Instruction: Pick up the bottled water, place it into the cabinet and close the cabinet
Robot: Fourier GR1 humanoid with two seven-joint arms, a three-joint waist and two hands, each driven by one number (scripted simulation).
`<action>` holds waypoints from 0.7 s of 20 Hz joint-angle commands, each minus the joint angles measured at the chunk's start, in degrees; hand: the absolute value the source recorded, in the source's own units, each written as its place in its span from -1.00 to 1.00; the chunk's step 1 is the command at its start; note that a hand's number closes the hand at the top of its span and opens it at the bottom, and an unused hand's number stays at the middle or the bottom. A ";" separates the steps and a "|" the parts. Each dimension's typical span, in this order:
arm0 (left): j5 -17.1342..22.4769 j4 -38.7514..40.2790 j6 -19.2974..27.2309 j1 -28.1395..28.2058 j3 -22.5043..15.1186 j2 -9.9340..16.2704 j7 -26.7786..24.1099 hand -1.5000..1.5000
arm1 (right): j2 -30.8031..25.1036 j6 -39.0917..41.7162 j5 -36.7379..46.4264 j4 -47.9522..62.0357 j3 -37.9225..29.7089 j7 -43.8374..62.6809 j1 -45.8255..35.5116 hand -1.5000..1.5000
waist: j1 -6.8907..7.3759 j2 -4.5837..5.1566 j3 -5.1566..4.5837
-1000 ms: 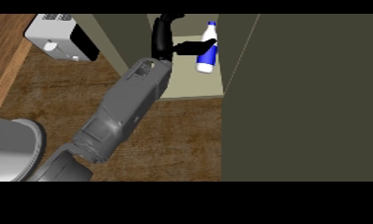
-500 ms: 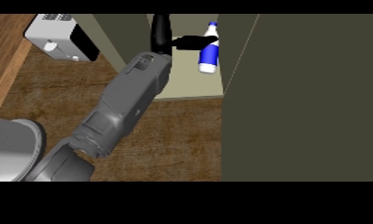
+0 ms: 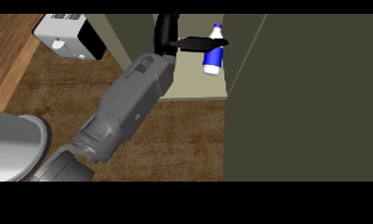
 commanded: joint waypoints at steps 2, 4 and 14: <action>1.87 -9.23 -0.75 4.75 -5.18 -0.03 3.97 -1.00 | -0.88 -2.39 -6.19 -9.33 -0.16 6.54 1.09 -1.00 | 1.39 -0.54 -0.02; 0.34 -13.03 -2.00 8.03 -4.25 -0.01 4.96 -1.00 | 1.43 -0.65 -2.77 -6.65 1.05 2.90 2.49 -1.00 | 2.20 -0.90 0.03; 0.80 -38.67 2.20 26.39 -13.33 3.41 8.45 -1.00 | 2.26 -0.89 -1.82 -9.25 3.52 3.93 4.80 -1.00 | 2.18 -0.82 0.01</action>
